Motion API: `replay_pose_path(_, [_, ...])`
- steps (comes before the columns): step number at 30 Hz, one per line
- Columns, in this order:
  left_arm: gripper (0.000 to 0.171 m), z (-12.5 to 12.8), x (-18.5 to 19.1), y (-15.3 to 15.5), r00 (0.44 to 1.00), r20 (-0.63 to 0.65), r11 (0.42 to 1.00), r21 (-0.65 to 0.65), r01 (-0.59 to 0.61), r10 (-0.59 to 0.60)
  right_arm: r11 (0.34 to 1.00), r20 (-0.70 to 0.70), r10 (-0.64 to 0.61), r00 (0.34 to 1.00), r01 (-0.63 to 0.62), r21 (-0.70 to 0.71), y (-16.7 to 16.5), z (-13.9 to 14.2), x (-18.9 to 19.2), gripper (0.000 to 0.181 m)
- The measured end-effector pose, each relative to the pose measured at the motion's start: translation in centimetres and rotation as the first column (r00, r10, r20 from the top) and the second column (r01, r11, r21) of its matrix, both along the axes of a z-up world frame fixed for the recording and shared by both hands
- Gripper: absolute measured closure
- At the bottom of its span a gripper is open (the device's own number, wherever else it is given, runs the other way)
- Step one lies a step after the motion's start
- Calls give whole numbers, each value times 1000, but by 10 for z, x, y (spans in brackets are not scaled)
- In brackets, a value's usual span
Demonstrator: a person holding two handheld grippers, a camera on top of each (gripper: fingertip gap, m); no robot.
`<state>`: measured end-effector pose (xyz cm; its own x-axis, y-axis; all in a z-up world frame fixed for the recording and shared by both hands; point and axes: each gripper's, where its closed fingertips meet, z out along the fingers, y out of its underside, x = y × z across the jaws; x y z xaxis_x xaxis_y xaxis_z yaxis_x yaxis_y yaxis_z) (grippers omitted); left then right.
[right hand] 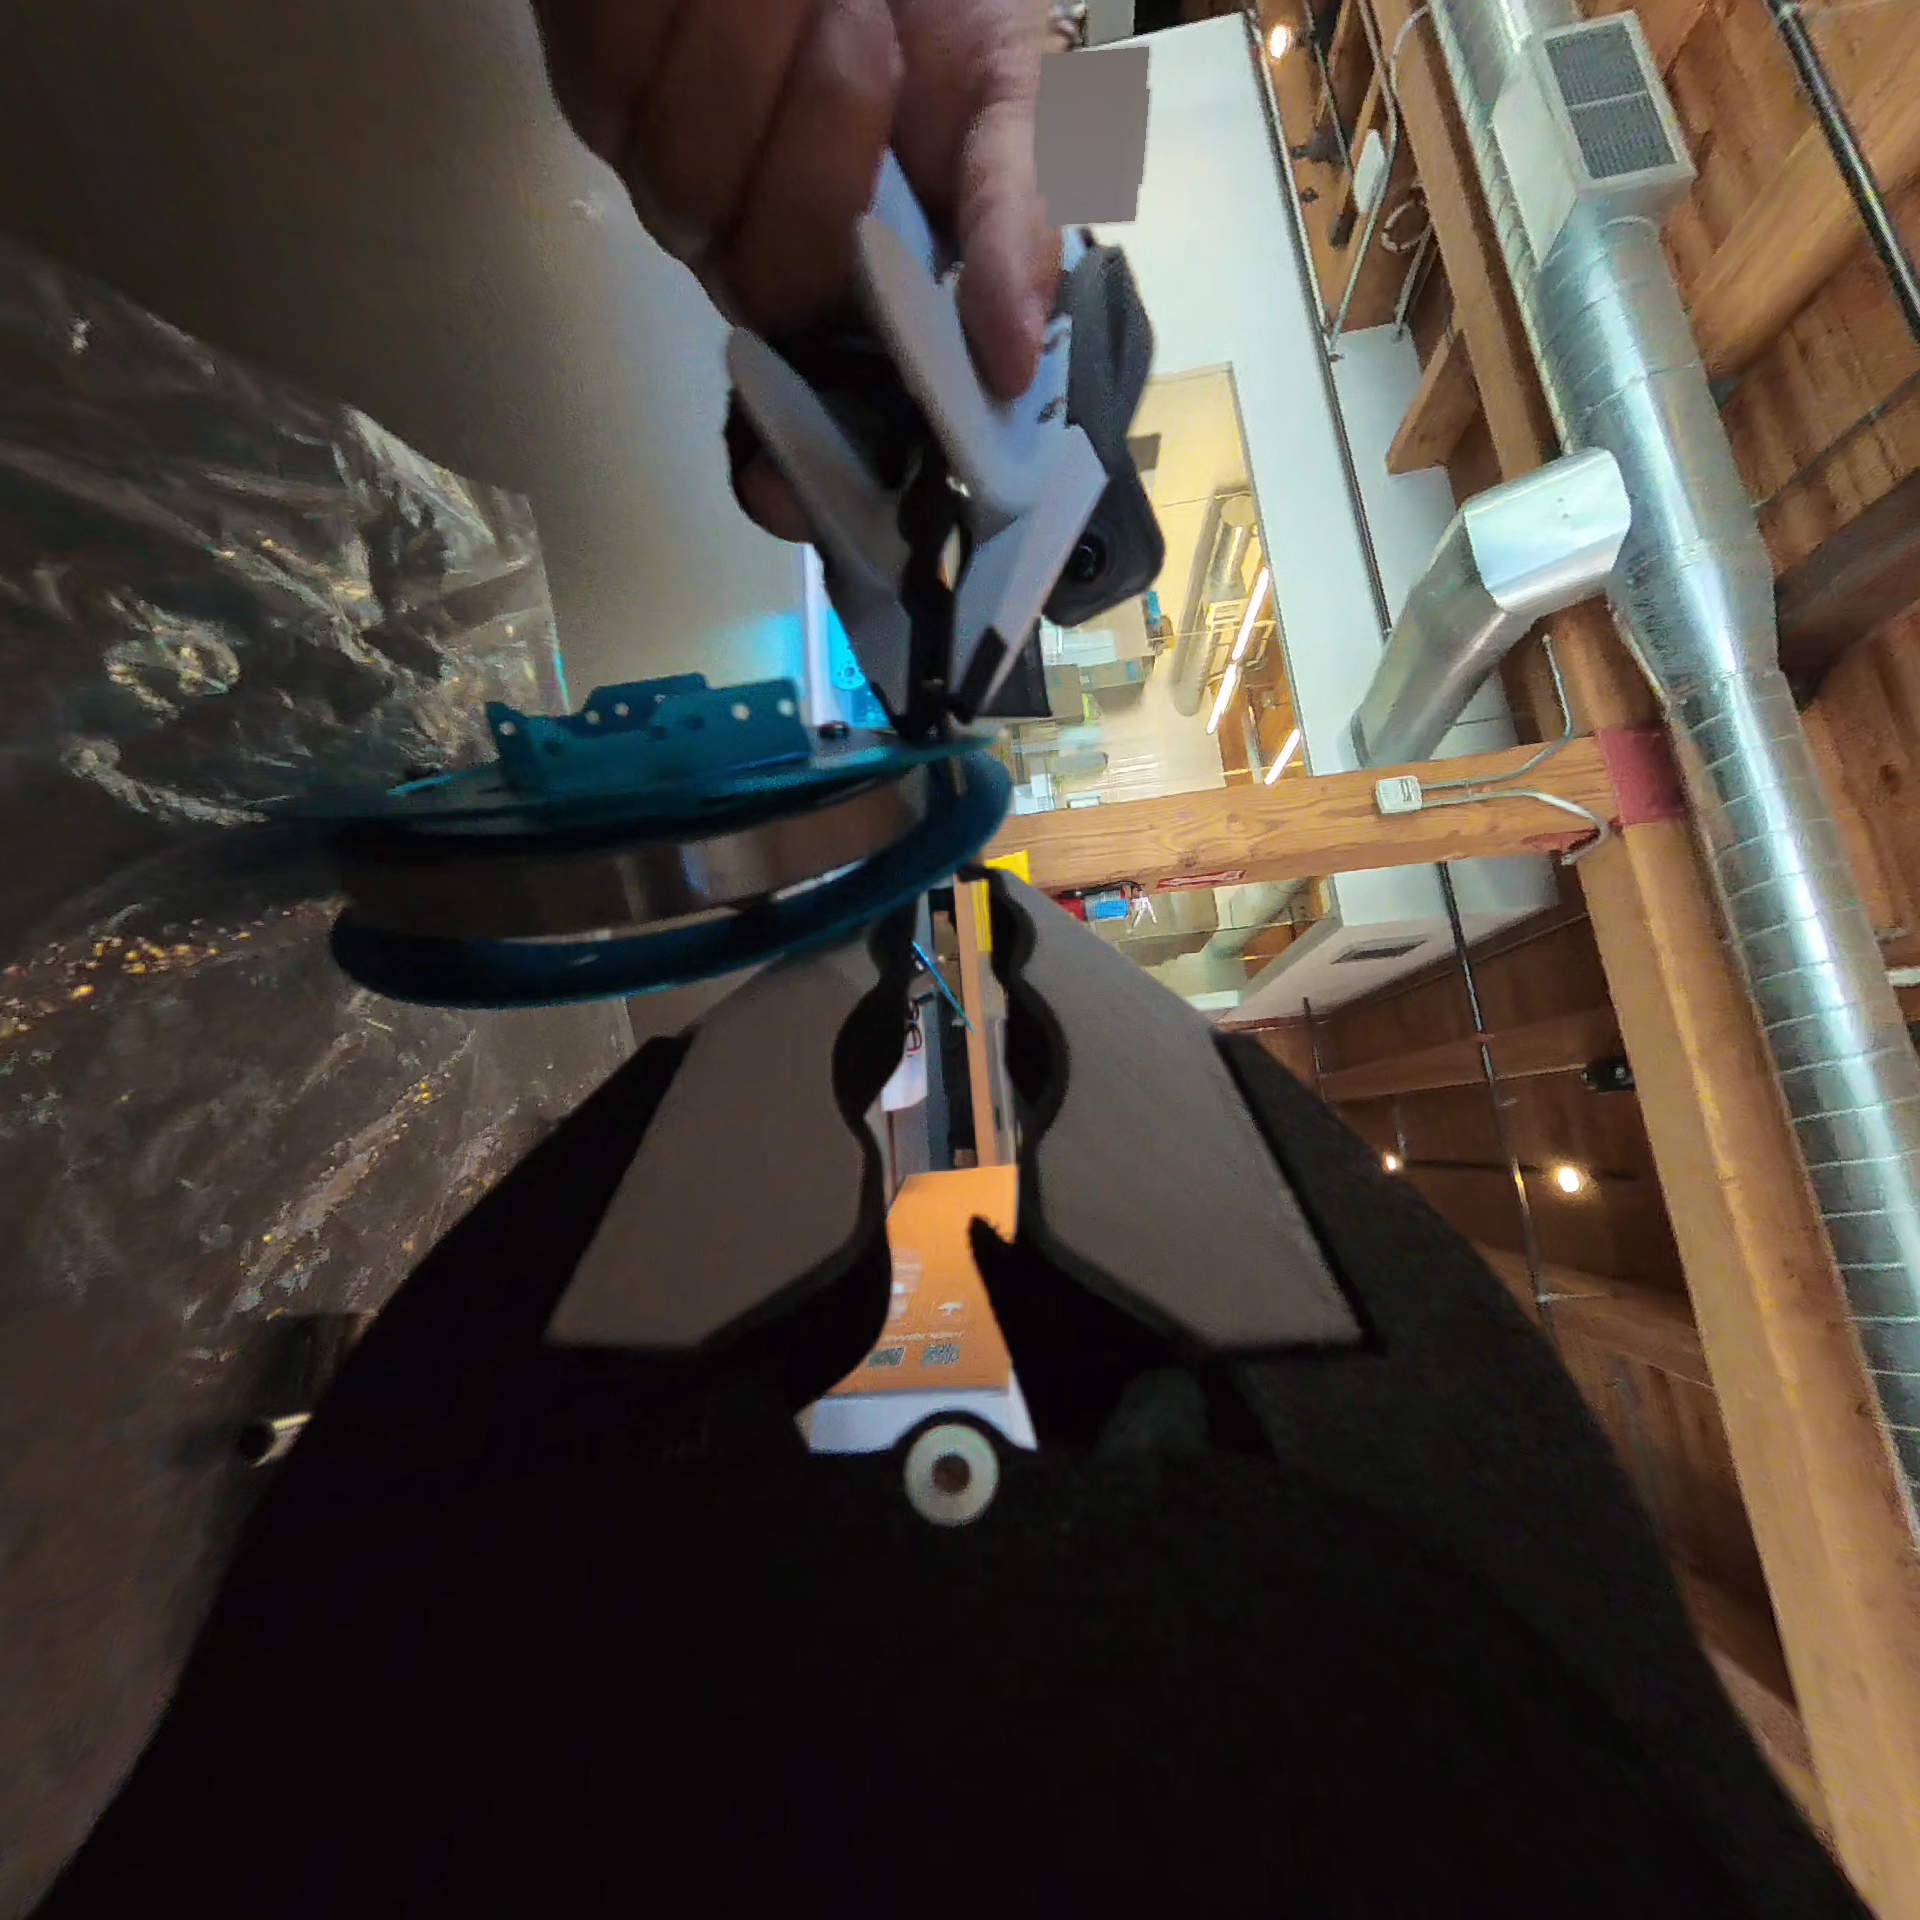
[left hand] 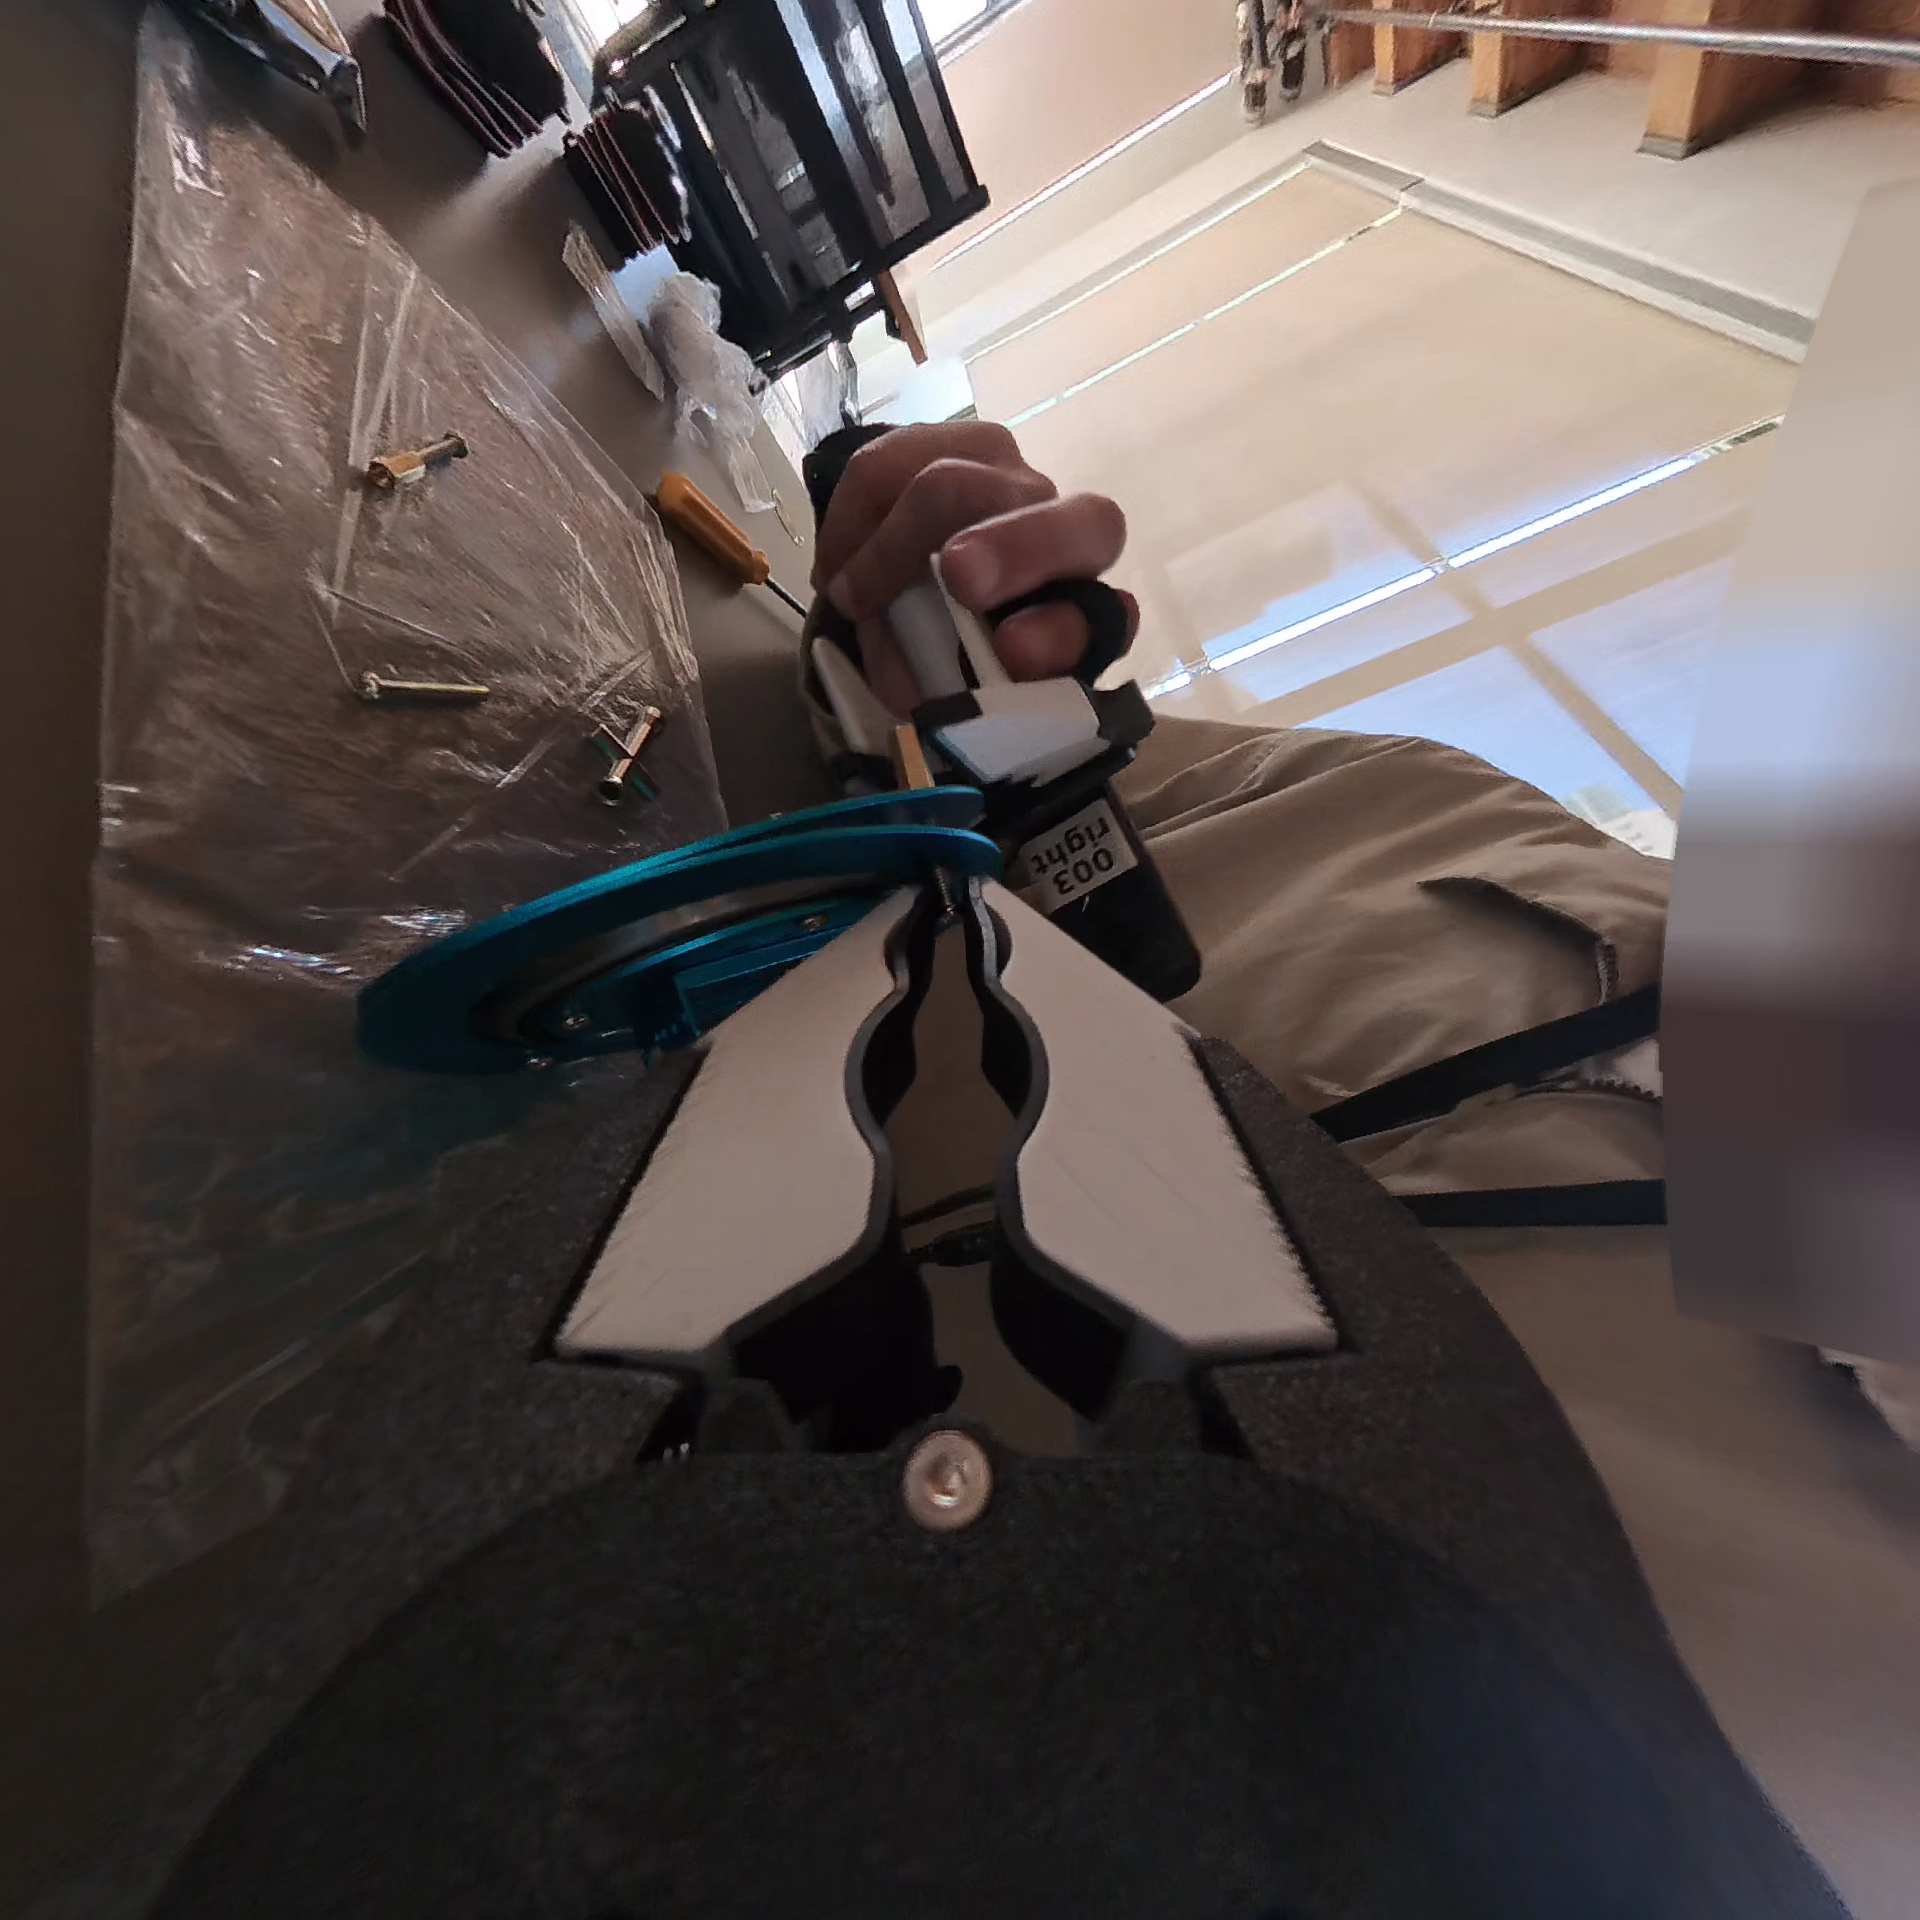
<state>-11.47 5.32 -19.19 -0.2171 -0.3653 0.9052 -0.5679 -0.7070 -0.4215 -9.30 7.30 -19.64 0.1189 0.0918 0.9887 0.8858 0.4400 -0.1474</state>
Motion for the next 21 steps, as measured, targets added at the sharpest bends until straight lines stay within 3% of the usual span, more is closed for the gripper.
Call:
replay_pose_path(4, [168, 0, 1, -6, 999, -29, 998, 49, 45, -44, 999, 15, 46, 999, -46, 17, 0, 4, -9, 167])
replay_pose_path(7, [169, 0, 3, -2, 998, -55, 997, 70, 41, -37, 999, 62, 46, 997, -46, -10, 6, 2, -8, 177])
replay_pose_path(10, [169, 0, 2, 0, 998, -70, 964, 265, 28, -9, 966, 10, 32, 999, -28, -258, 8, -2, -8, 177])
replay_pose_path(12, [169, -1, 2, -1, 997, -81, 888, 459, 23, 16, 882, -39, 24, 999, -40, -469, 5, -6, -9, 178])
replay_pose_path(13, [169, -2, 2, -1, 996, -82, 829, 559, 22, 29, 839, -51, 21, 998, -46, -542, 4, -7, -9, 178])
replay_pose_path(15, [169, -3, 3, -2, 996, -70, 649, 760, 21, 51, 723, -64, -5, 998, -40, -689, 0, -10, -8, 178])
replay_pose_path(18, [169, -5, 5, -5, 997, -41, 319, 948, 19, 65, 418, -85, -64, 994, -51, -907, -9, -15, -5, 177])
replay_pose_path(21, [169, -5, 8, -6, 999, 8, -21, 1000, -7, 52, 45, -100, -126, 987, -95, -994, -18, -18, -3, 176])
